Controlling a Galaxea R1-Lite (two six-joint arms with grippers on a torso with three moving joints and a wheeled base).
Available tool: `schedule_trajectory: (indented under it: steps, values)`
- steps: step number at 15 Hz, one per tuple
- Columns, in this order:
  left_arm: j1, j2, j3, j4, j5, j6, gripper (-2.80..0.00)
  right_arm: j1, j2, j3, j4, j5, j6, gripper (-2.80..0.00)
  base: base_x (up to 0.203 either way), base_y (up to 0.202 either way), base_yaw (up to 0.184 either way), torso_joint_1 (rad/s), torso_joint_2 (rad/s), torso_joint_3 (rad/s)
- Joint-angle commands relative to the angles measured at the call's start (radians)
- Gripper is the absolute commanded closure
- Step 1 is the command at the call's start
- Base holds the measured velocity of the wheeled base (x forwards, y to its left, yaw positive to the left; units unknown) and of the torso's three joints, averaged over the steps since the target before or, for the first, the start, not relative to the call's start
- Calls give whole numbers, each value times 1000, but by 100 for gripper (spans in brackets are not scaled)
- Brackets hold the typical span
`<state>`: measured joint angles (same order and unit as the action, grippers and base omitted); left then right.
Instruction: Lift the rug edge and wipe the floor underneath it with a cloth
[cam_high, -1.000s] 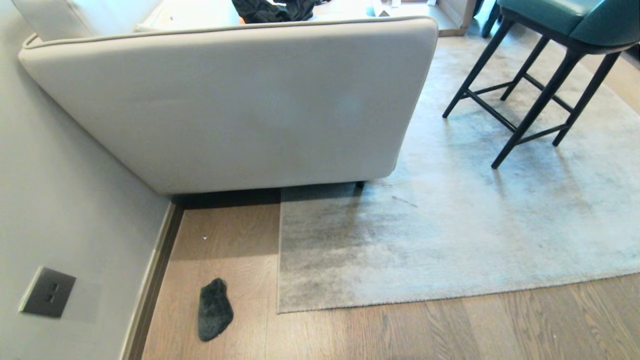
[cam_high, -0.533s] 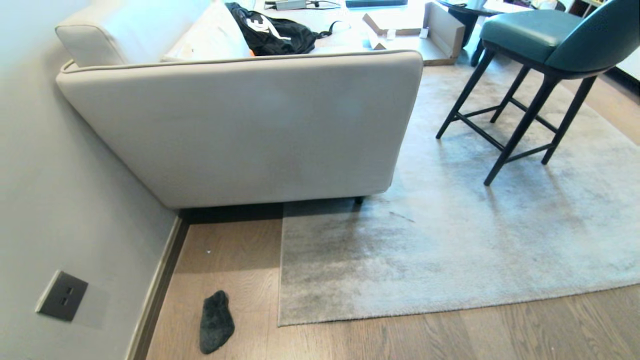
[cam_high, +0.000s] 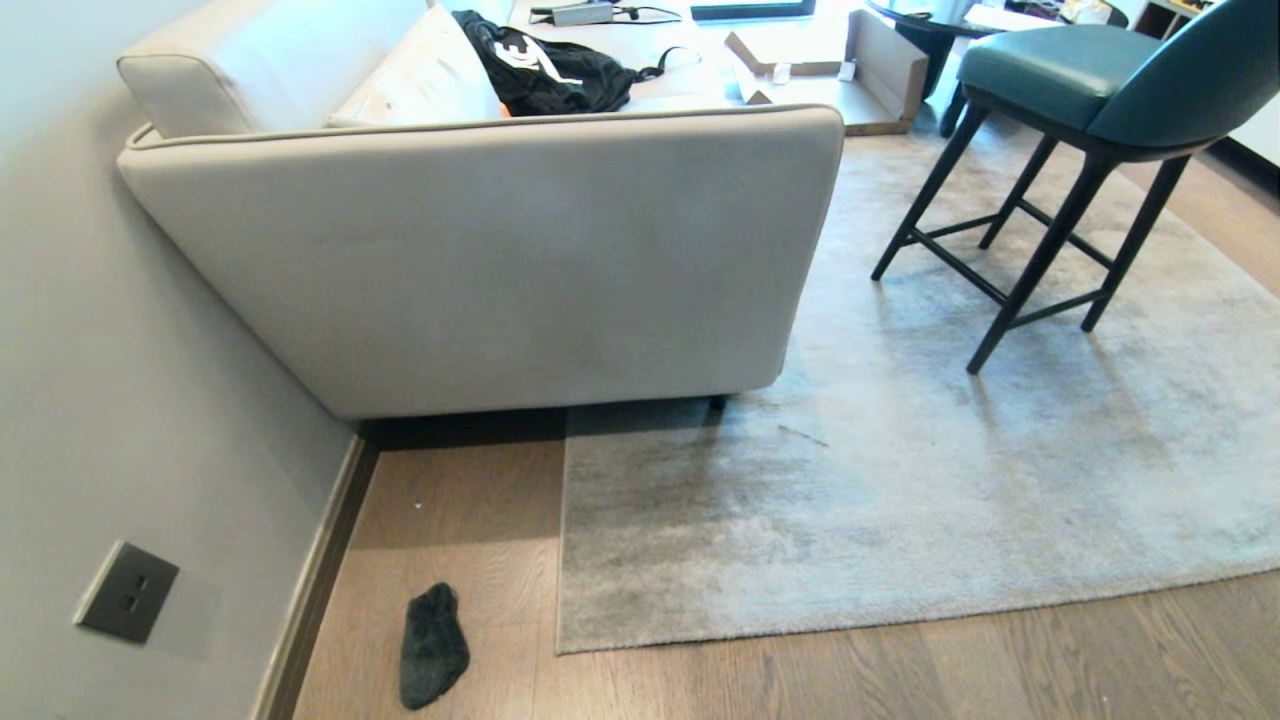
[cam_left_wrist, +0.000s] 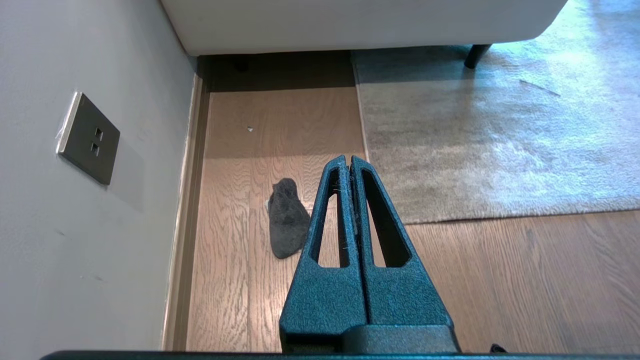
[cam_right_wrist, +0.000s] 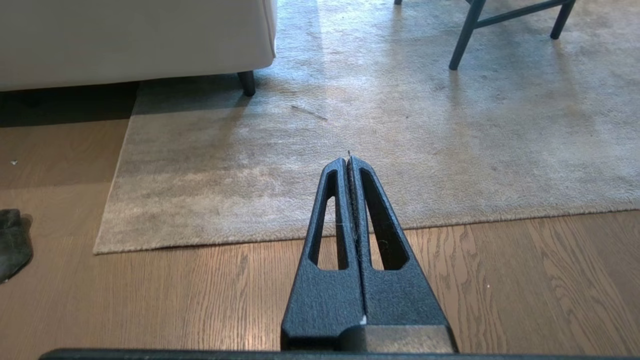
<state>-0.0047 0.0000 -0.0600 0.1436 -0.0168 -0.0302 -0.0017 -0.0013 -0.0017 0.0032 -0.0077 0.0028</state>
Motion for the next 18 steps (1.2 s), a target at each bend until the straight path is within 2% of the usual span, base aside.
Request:
schedule_trajectory:
  steps: [1,18]
  values:
    - [0,0,0,1,0,0,0,0,1,0,0,0,0,0,0,0,0,2,3,104]
    - [0,0,0,1,0,3,0,0,1,0,0,0,0,0,0,0,0,0,0,8]
